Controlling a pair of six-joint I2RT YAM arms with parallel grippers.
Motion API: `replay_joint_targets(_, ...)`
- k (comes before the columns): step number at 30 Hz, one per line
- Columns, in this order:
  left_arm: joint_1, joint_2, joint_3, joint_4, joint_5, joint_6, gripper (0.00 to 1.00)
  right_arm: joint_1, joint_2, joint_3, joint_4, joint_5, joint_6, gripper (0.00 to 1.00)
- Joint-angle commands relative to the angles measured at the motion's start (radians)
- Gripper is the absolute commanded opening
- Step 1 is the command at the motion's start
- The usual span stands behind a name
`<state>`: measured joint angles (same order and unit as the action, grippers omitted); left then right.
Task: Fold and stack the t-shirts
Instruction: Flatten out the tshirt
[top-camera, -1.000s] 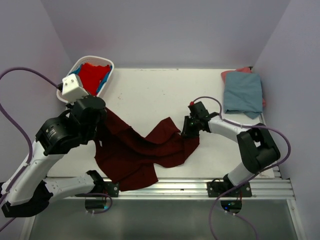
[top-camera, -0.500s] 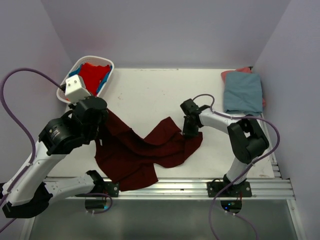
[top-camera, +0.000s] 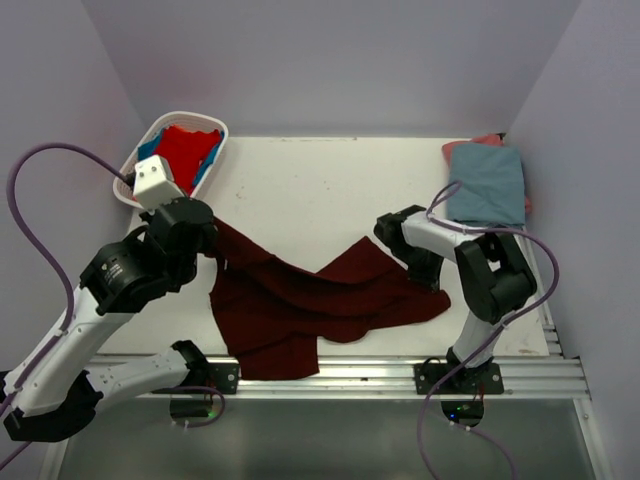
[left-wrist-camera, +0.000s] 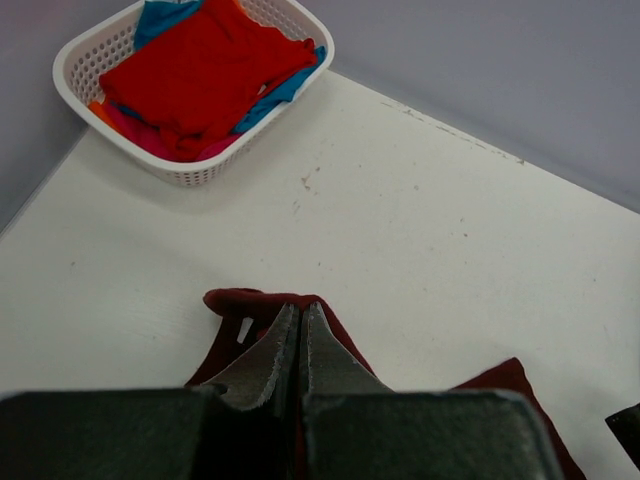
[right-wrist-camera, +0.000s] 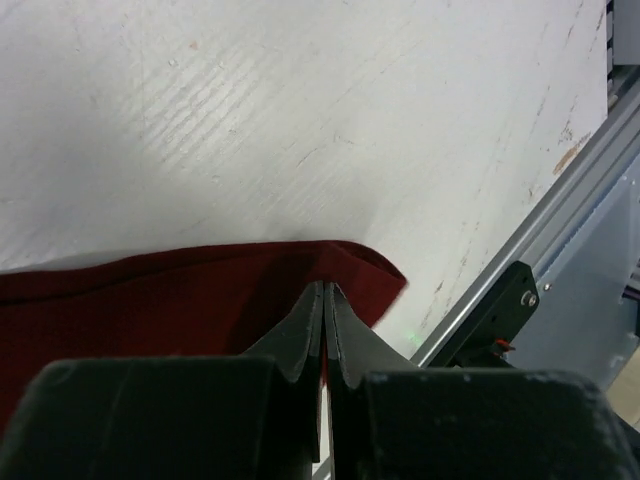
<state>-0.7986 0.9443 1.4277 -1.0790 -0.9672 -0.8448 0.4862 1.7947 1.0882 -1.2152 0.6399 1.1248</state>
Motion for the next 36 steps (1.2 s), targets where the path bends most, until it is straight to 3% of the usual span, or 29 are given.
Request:
replay_joint_targets(1, 0.007, -0.013, -0.016, 0.073, 0.002, 0.027, 0.0, 0.009, -0.109, -0.001, -0.019, 0.077, 0.014, 0.0)
replay_joint_targets(5, 0.009, -0.013, -0.032, 0.079, 0.022, 0.023, 0.0, 0.02, -0.27, -0.074, 0.342, -0.119, -0.314, 0.06)
replay_joint_targets(7, 0.01, -0.016, -0.039, 0.086, 0.03, 0.021, 0.0, 0.02, -0.328, -0.1, 0.436, -0.242, -0.371, 0.31)
replay_joint_targets(9, 0.009, -0.013, -0.044, 0.087, 0.038, 0.013, 0.0, 0.015, -0.34, -0.126, 0.54, -0.29, -0.418, 0.48)
replay_joint_targets(10, 0.009, -0.015, -0.047, 0.085, 0.039, 0.01, 0.0, 0.015, -0.327, -0.125, 0.558, -0.331, -0.425, 0.53)
replay_joint_targets(13, 0.009, -0.016, -0.049, 0.074, 0.047, -0.005, 0.0, 0.015, -0.255, -0.102, 0.6, -0.362, -0.445, 0.57)
replay_joint_targets(19, 0.01, -0.021, -0.043, 0.051, 0.05, -0.023, 0.0, 0.014, -0.13, -0.073, 0.697, -0.448, -0.462, 0.51)
replay_joint_targets(33, 0.012, -0.013, -0.032, 0.037, 0.044, -0.03, 0.0, 0.003, -0.09, -0.045, 0.701, -0.353, -0.462, 0.38)
replay_joint_targets(36, 0.01, -0.015, -0.029, 0.034, 0.042, -0.028, 0.0, 0.0, -0.067, -0.037, 0.701, -0.345, -0.464, 0.24)
